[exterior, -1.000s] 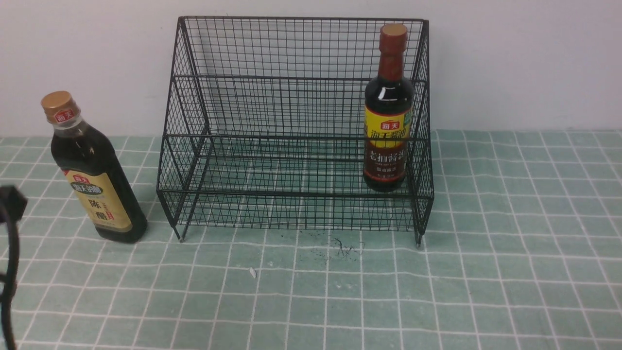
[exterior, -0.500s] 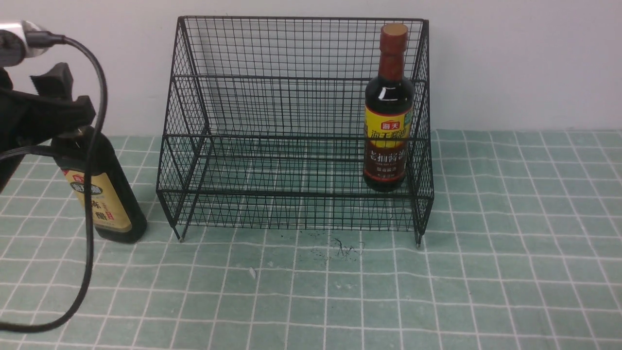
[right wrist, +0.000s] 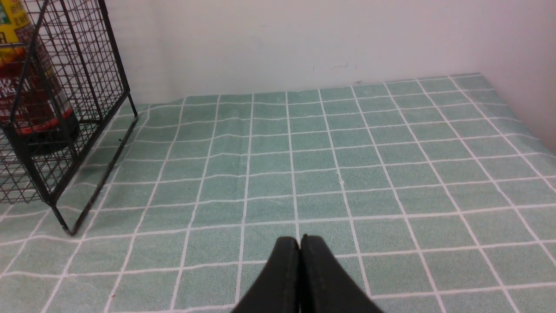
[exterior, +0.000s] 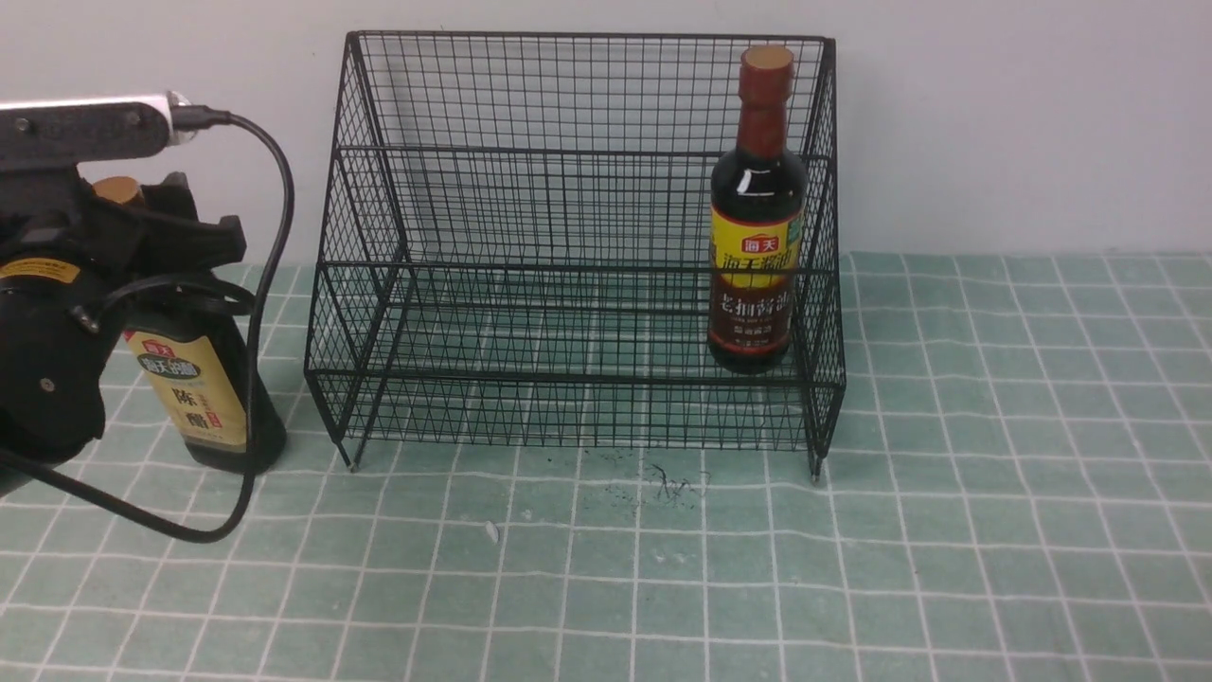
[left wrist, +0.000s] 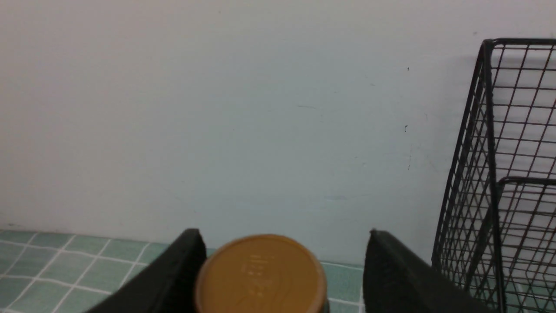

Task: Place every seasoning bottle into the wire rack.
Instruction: Use the left arm to grab the condiment bottle closest to it, then use the left arm to put the condiment bottle back on the shelf

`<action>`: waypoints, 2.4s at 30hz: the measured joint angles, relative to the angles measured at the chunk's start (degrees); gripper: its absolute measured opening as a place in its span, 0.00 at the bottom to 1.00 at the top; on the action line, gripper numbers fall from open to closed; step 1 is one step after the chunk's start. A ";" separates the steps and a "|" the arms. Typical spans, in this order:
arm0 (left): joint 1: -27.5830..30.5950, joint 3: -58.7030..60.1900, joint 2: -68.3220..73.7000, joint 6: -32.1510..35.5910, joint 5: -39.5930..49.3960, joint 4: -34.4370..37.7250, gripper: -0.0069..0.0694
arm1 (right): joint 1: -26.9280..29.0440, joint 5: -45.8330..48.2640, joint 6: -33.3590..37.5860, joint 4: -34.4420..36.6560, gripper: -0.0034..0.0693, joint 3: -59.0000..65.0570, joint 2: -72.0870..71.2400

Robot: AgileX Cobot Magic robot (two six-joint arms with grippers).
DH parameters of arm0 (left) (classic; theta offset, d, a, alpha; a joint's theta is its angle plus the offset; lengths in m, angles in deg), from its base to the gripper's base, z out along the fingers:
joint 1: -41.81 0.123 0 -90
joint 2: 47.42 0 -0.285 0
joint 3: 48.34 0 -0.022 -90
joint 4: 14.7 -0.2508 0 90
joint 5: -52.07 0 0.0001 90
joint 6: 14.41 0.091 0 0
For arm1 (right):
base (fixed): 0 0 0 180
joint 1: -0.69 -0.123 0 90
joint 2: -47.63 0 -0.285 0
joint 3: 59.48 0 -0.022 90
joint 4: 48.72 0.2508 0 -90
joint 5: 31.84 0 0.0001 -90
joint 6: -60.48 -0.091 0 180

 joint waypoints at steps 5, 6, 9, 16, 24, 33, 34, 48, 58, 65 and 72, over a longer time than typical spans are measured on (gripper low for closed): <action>0.00 -0.12 0.51 0.38 -0.75 0.51 0.50 | 0.00 0.00 0.00 0.00 0.03 0.00 0.00; 0.00 -0.12 0.44 0.58 -0.75 0.81 0.50 | 0.00 0.00 0.00 0.00 0.03 0.00 0.00; 0.00 -0.12 -0.23 1.84 -0.15 2.33 0.50 | 0.00 0.00 0.00 0.00 0.03 0.00 0.00; 0.00 -2.06 -8.79 16.05 11.42 16.39 0.50 | 0.00 0.00 0.00 0.00 0.03 0.00 0.00; -0.18 -12.38 -15.23 42.26 16.11 35.91 0.50 | 0.00 0.00 0.00 0.00 0.03 0.00 0.00; -0.12 -22.44 -16.03 54.68 20.54 51.44 0.50 | 0.00 0.00 0.29 0.00 0.03 0.00 0.00; -0.12 -23.35 -15.82 54.64 22.06 52.43 0.50 | 0.00 0.00 0.29 0.00 0.03 0.00 0.00; -0.99 -32.74 -5.18 55.50 26.73 61.02 0.50 | 0.00 0.00 0.43 0.00 0.03 0.00 0.00; -5.74 -38.08 4.23 56.45 25.12 62.09 0.50 | 0.00 0.00 0.49 0.00 0.03 0.00 0.00; -5.80 -38.08 7.93 58.88 24.14 62.42 0.50 | 0.00 0.00 0.49 0.00 0.03 0.00 0.00; -5.80 -37.40 10.22 63.22 25.37 63.60 0.50 | 0.00 0.00 0.49 0.00 0.03 0.00 0.00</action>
